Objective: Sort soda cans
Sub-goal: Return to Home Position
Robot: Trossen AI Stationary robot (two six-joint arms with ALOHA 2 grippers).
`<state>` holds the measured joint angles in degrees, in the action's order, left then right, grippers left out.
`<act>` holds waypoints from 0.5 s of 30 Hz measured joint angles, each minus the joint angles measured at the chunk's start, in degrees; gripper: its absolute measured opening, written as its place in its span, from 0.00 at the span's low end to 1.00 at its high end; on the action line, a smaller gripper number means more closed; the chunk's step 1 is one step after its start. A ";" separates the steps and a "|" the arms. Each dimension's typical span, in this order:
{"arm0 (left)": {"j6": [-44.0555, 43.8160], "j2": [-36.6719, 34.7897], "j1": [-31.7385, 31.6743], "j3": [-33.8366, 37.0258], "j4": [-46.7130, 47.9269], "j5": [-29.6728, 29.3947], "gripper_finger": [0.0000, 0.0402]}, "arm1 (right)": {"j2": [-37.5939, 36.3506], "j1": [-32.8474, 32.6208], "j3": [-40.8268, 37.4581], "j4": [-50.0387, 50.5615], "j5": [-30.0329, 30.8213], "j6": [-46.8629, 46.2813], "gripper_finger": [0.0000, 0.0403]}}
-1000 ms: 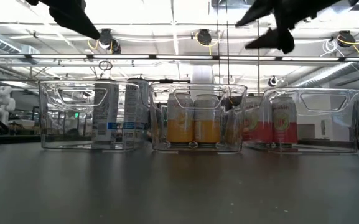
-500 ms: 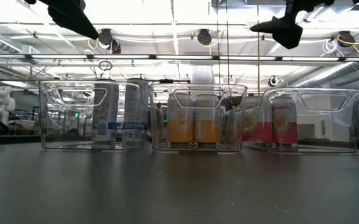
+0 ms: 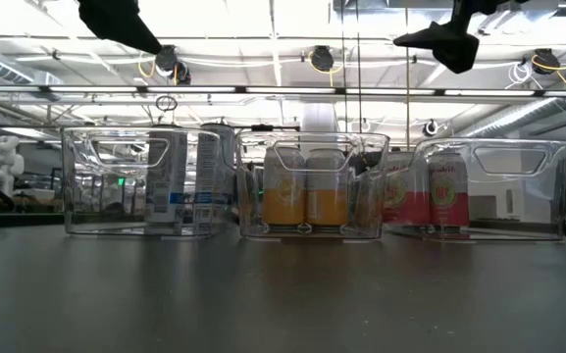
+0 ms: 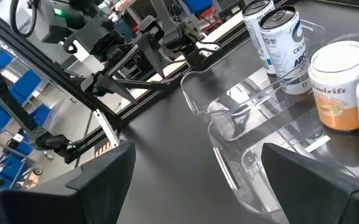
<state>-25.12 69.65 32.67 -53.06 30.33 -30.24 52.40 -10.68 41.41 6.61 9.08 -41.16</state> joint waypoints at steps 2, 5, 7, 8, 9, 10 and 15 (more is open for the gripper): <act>-0.02 0.00 -0.07 0.00 0.02 0.00 0.84 | 0.00 0.00 0.00 0.06 0.08 0.98 0.85; -0.04 0.00 -0.07 0.00 0.01 -0.02 0.84 | 0.24 0.04 0.00 0.03 0.17 2.80 0.85; 0.01 0.00 -0.07 0.00 -0.16 -0.35 0.84 | 0.74 0.04 0.00 0.15 0.17 3.92 0.85; 0.00 0.00 -0.07 0.00 -0.34 -0.72 0.84 | 1.10 0.02 0.00 0.13 0.17 4.40 0.84; 0.01 0.00 -0.07 0.00 -0.50 -1.01 0.83 | 1.42 0.02 0.00 0.24 0.17 4.67 0.84; 0.12 -0.01 -0.07 0.00 -0.56 -1.17 0.82 | 1.89 0.02 0.00 0.38 0.17 4.80 0.84; 1.97 -0.02 -0.07 0.00 -2.03 -1.37 0.70 | 4.19 0.02 0.00 0.65 0.04 5.92 0.76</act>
<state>-23.16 69.63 32.60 -53.06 28.29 -31.61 56.59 -10.66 41.41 7.27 9.12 -35.24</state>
